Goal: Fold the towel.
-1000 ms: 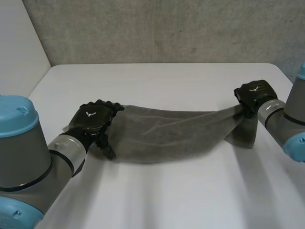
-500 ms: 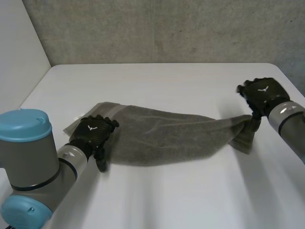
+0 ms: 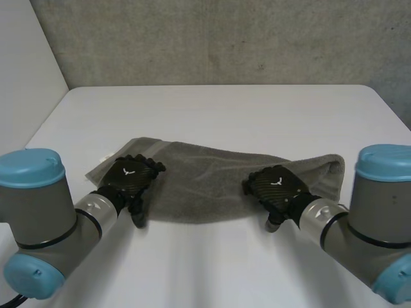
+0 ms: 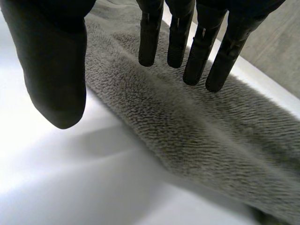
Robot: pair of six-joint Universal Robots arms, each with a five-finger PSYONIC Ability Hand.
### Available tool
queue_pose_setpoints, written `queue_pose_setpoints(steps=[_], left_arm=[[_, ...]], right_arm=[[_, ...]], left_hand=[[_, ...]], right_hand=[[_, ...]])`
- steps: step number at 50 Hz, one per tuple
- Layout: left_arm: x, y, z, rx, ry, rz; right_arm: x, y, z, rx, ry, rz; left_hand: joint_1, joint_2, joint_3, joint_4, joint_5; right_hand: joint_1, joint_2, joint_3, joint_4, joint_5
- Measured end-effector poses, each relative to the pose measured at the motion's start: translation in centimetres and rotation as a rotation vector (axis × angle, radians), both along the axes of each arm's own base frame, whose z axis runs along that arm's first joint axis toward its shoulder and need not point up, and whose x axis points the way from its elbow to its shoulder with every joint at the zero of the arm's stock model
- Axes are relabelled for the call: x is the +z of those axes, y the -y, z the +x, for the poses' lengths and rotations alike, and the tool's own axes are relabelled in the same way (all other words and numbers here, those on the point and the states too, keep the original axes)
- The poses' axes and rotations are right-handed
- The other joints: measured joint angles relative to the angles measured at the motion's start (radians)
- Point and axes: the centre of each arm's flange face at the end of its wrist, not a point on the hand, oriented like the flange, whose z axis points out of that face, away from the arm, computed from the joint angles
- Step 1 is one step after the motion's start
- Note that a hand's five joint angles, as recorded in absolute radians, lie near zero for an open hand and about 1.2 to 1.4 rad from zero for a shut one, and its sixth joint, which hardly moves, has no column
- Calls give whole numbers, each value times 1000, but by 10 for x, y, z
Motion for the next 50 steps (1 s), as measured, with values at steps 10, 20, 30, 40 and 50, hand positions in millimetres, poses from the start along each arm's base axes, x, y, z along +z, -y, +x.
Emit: queue_pose_setpoints(steps=[10, 20, 30, 40, 50], left_arm=[[-5, 1, 1, -41, -21, 31], [-6, 1, 1, -40, -18, 33], [-14, 4, -1, -43, -11, 45], [-21, 11, -3, -45, -5, 44], [-25, 19, -6, -45, -5, 39]], right_arm=[[-17, 16, 19, -34, 29, 6], [-14, 44, 20, -167, 77, -28], [-1, 64, 15, -290, 230, 43], [-4, 74, 8, -341, 292, 100], [-5, 73, 8, -342, 275, 124]], left_hand=[[0, -1, 0, 0, -13], [0, -1, 0, 0, -13], [0, -1, 0, 0, -13], [3, 4, 4, 4, -5], [174, 171, 175, 175, 178]], right_hand=[[464, 464, 456, 453, 445], [824, 816, 839, 845, 828], [824, 817, 839, 846, 828], [824, 818, 839, 846, 828], [825, 818, 839, 846, 828]])
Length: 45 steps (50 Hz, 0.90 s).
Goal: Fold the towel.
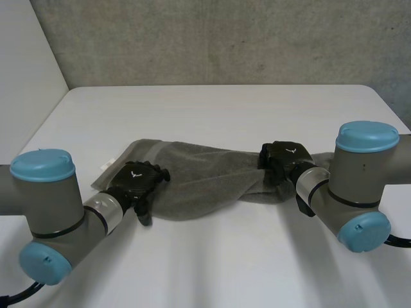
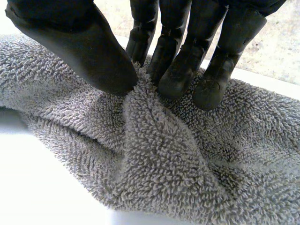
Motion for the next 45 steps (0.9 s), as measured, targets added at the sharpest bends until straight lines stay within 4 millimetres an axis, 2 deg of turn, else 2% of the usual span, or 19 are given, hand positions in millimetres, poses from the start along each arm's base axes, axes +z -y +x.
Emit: queue_pose_setpoints(steps=[18, 23, 29, 33, 39, 45], left_arm=[[-6, 10, -4, 2, -1, -1], [-6, 12, -5, 4, -5, -3], [-3, 15, -6, 5, -19, -27], [-1, 17, -9, 1, -31, -59], [2, 19, -13, -11, -42, -99], [5, 20, -16, -15, -48, -122]], right_arm=[[1, -1, 1, 4, -6, 10], [1, -1, 1, 4, -7, 9], [2, -1, 1, 4, -7, 7], [2, -1, 1, 4, -7, 6], [2, -1, 1, 5, -8, 7], [2, -1, 0, 4, -9, 9]], left_hand=[[234, 237, 238, 235, 224], [378, 378, 381, 378, 364], [741, 741, 745, 740, 720], [869, 876, 889, 875, 870], [960, 1008, 1053, 1032, 1003], [962, 1012, 1076, 1045, 1011]], right_hand=[[0, 4, 0, 0, 0], [0, 4, 0, 0, 0], [4, 4, 2, 0, 0], [4, 4, 2, 0, 0], [4, 4, 2, 0, 0], [4, 4, 2, 0, 0]])
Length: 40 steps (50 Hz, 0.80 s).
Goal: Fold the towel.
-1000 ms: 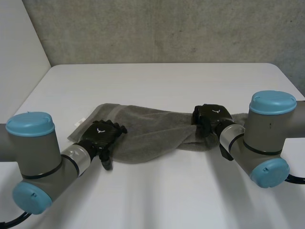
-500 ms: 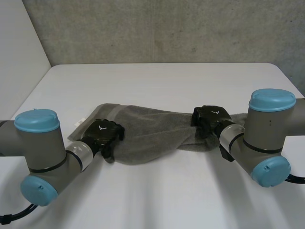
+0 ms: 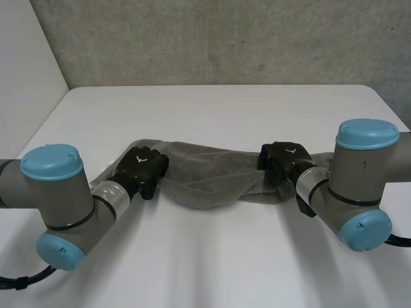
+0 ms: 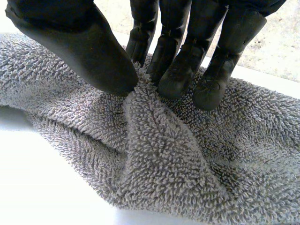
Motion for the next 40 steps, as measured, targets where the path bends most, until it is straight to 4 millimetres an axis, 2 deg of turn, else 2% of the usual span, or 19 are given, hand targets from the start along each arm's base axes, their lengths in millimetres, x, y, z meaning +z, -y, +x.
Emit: queue_pose_setpoints(steps=[4, 8, 10, 11, 14, 17, 18, 19, 21, 24, 26, 29, 31, 35, 40], left_arm=[[5, 0, 0, 10, -3, -8], [23, -7, 1, 21, -16, -28], [44, -16, 0, 18, -37, -54], [58, -22, 0, 14, -56, -74], [90, -37, 1, 3, -108, -125], [132, -58, 4, -11, -195, -198], [144, -64, 6, -16, -224, -221], [157, -72, 8, -21, -257, -243], [169, -80, 10, -26, -296, -264], [178, -86, 12, -30, -334, -271], [177, -86, 11, -30, -342, -260], [162, -81, 8, -24, -327, -209], [145, -75, 6, -16, -303, -157], [104, -63, -1, 0, -246, -45], [68, -51, -6, 12, -196, 42]], right_arm=[[3, 0, 0, 2, 0, -3], [25, -3, 1, 31, 2, -21], [49, -7, 2, 68, 3, -45], [67, -11, 1, 97, 2, -64], [99, -18, -1, 148, -3, -105], [138, -25, -8, 196, -19, -166], [145, -26, -9, 203, -23, -179], [162, -29, -14, 216, -37, -214], [178, -30, -19, 227, -59, -251], [192, -28, -25, 239, -100, -283], [193, -23, -26, 247, -130, -283], [181, -12, -24, 267, -194, -254], [166, -3, -21, 282, -246, -217], [117, 25, -16, 306, -398, -123], [76, 56, -10, 268, -513, -103]], left_hand=[[1, 0, 1, 0, 0], [5, 2, 3, 0, 0], [6, 5, 4, 0, 0], [6, 5, 4, 0, 0], [6, 5, 5, 0, 0], [6, 5, 6, 0, 0], [6, 5, 6, 0, 0], [6, 5, 6, 0, 0], [6, 5, 7, 0, 6], [6, 5, 7, 0, 7], [9, 5, 7, 0, 7], [10, 5, 7, 0, 7], [10, 5, 7, 0, 7], [10, 6, 8, 0, 7], [10, 6, 8, 0, 7]], right_hand=[[0, 0, 0, 0, 0], [1, 0, 0, 0, 0], [2, 0, 0, 0, 0], [2, 0, 0, 0, 0], [2, 0, 0, 0, 0], [2, 0, 0, 0, 0], [2, 0, 0, 0, 0], [2, 0, 0, 0, 0], [3, 0, 0, 0, 0], [3, 0, 0, 0, 0], [3, 0, 0, 0, 0], [3, 0, 3, 0, 0], [3, 0, 3, 0, 0], [4, 0, 3, 0, 0], [0, -1, -7, -14, -7]])
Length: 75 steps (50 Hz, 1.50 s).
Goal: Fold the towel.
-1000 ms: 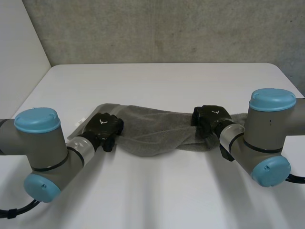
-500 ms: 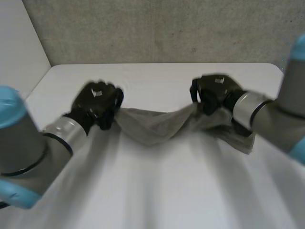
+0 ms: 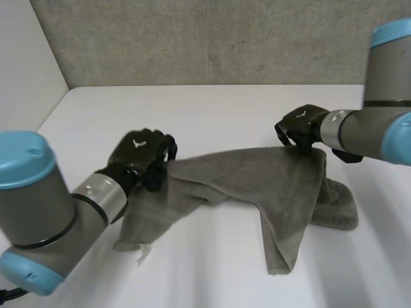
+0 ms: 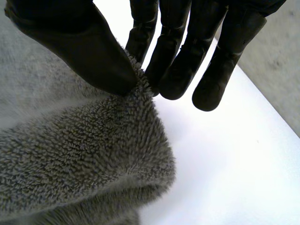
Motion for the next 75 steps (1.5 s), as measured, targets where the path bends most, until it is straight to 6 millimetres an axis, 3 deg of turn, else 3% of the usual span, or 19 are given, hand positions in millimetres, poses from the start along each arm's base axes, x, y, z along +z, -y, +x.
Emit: queue_pose_setpoints(steps=[2, 6, 9, 14, 19, 24, 30, 32, 35, 41, 47, 55, 67, 75], left_arm=[[-9, 5, -2, 1, 11, 19], [-23, 16, -8, 3, 25, 40], [-25, 24, -12, 10, 24, 34], [-22, 34, -12, 42, 19, 14], [-19, 43, -7, 86, 17, 2], [-21, 48, 0, 117, 20, 9], [-26, 48, 3, 124, 26, 22], [-27, 48, 3, 123, 29, 26], [-29, 48, 3, 123, 30, 30], [-31, 48, 3, 123, 34, 35], [-32, 48, 3, 123, 35, 38], [-32, 48, 3, 124, 35, 38], [-32, 49, 3, 124, 33, 33], [-32, 49, 3, 125, 33, 33]], right_arm=[[-10, 10, 4, -16, -17, -24], [-23, 26, 23, -36, -7, -134], [-21, 30, 35, -62, 17, -210], [-4, 24, 41, -129, 66, -258], [22, 1, 32, -181, 130, -219], [36, -39, 15, -185, 193, -147], [37, -88, -5, -183, 253, -75], [33, -112, -14, -183, 278, -42], [19, -133, -23, -184, 294, -14], [-41, -163, -33, -182, 280, 6], [-76, -172, -37, -183, 252, 24], [-101, -169, -37, -192, 225, 55], [-102, -157, -33, -189, 252, -5], [-96, -152, -33, -190, 262, -46]], left_hand=[[0, 4, 0, 0, 0], [0, 10, 0, 0, 7], [0, 10, 0, 0, 7], [0, 10, 0, 0, 7], [0, 10, 0, 0, 7], [0, 10, 1, 0, 7], [0, 10, 1, 0, 7], [0, 10, 1, 0, 7], [1, 10, 1, 0, 7], [4, 9, 1, 0, 7], [4, 9, 1, 0, 7], [4, 9, 1, 0, 7], [5, 9, 1, 0, 7], [5, 9, 1, 0, 7]], right_hand=[[-70, -71, -71, -81, -77], [-807, -824, -799, -787, -820], [-1061, -1058, -1065, -1063, -1093], [-1093, -1064, -1083, -1071, -1094], [-1095, -1064, -1083, -1072, -1094], [-1097, -1064, -1083, -1072, -1094], [-1095, -1064, -1083, -1072, -1094], [-1095, -1064, -1083, -1072, -1094], [-1095, -1064, -1083, -1072, -1094], [-1094, -1064, -1083, -1072, -1094], [-1054, -1061, -1066, -1069, -1052], [-1015, -1006, -1006, -1025, -1003], [-552, -558, -586, -562, -584], [-525, -521, -536, -527, -541]])
